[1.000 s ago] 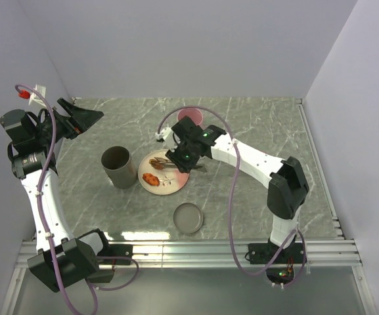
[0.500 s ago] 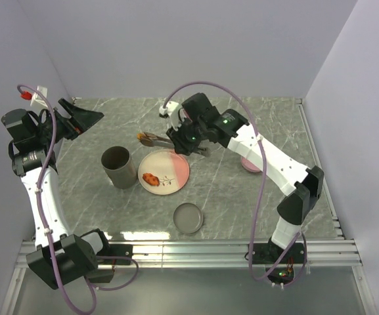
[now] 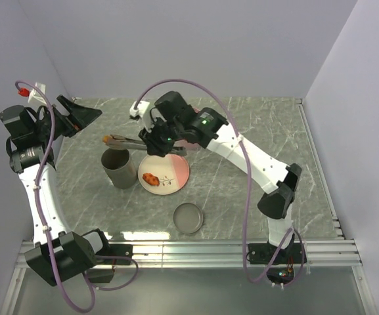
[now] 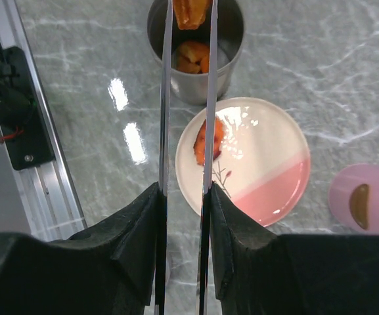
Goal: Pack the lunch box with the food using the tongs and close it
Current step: Place the fake food in the packing box, then pick up the fake food from the plate, then place the fake food in the packing box.
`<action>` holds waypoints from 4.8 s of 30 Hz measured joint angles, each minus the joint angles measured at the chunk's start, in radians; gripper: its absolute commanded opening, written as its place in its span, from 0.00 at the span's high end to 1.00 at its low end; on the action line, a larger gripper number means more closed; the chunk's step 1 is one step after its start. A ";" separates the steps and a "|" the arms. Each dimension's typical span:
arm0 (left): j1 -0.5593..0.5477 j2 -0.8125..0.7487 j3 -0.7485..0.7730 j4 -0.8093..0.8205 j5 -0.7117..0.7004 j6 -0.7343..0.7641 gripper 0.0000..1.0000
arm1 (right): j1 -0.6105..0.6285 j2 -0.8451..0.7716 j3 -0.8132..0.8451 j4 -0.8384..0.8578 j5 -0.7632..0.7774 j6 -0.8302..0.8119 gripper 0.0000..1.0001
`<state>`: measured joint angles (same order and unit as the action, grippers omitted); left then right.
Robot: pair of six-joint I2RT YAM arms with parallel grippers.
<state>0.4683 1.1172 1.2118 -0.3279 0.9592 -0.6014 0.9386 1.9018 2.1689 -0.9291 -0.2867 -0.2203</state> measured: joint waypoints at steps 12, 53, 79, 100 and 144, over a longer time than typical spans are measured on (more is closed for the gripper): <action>0.005 0.013 0.017 -0.013 -0.004 0.010 0.01 | 0.032 0.083 0.006 -0.030 0.010 0.003 0.56; 0.006 0.026 0.051 -0.022 -0.007 0.014 0.01 | -0.092 -0.325 -0.766 0.148 0.080 -0.011 0.43; 0.006 0.026 0.051 -0.056 -0.008 0.040 0.01 | -0.015 -0.120 -0.720 0.231 0.112 0.032 0.41; 0.006 0.026 0.051 -0.060 -0.014 0.059 0.01 | -0.009 -0.057 -0.664 0.227 0.114 0.036 0.58; 0.006 0.042 0.053 -0.095 -0.025 0.082 0.01 | -0.023 -0.045 -0.159 0.070 -0.018 0.022 0.65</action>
<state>0.4744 1.1587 1.2644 -0.4229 0.9340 -0.5190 0.9157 1.8565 2.0094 -0.8589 -0.3046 -0.1982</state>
